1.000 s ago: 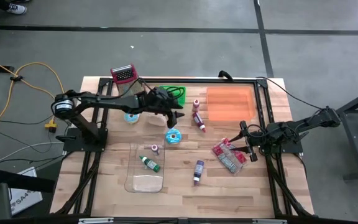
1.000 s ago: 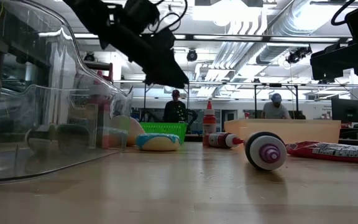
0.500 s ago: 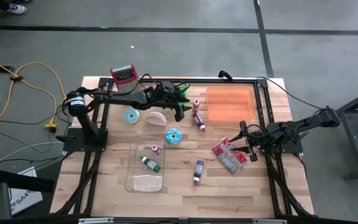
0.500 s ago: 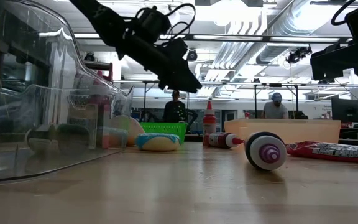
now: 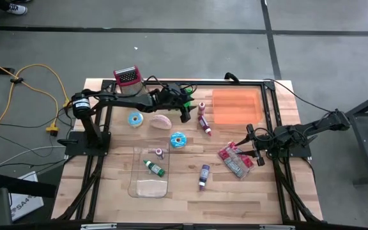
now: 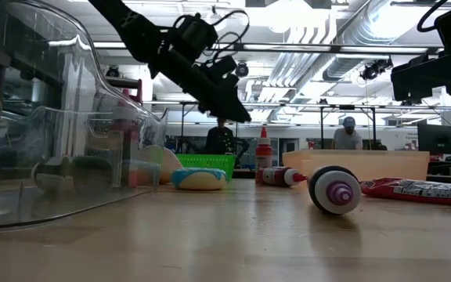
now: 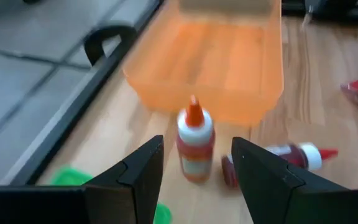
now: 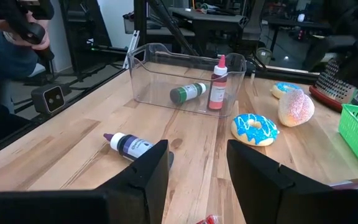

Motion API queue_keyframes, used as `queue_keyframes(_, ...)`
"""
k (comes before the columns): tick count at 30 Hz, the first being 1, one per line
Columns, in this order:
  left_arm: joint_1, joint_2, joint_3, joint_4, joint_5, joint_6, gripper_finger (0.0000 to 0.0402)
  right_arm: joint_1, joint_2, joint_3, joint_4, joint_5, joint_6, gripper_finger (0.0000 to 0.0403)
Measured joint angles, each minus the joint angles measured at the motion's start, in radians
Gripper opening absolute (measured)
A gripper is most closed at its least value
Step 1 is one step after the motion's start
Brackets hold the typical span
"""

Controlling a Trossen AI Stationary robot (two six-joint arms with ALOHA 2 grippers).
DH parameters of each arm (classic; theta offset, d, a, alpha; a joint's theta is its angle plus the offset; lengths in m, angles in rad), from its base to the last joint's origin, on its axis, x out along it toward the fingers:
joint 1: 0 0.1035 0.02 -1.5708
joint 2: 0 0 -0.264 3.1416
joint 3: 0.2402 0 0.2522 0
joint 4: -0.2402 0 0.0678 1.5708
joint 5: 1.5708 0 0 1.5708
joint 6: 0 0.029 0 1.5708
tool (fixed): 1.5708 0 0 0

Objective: Pick & Place Food Item
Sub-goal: Put the orange food coloring bottle into the transparent bin

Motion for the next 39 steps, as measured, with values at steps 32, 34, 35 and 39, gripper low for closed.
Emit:
queue_keyframes(32, -0.019, 0.13, 0.042, 0.12, -0.041, 0.01, 0.0183, 0.0, 0.0, 0.0, 0.0, 0.003, 0.0, 0.0152)
queue_keyframes(34, -0.019, 0.149, 0.062, 0.12, -0.042, 0.01, 0.0183, 0.0, 0.0, 0.0, 0.0, 0.003, 0.0, 0.0152)
queue_keyframes(35, -0.019, 0.16, 0.072, 0.128, -0.039, 0.011, 0.0183, 0.0, 0.0, 0.0, 0.0, 0.003, 0.0, 0.0152)
queue_keyframes(39, -0.019, 0.187, 0.097, 0.122, -0.03, 0.011, 0.0183, 0.0, 0.0, 0.0, 0.0, 0.004, 0.0, 0.0152)
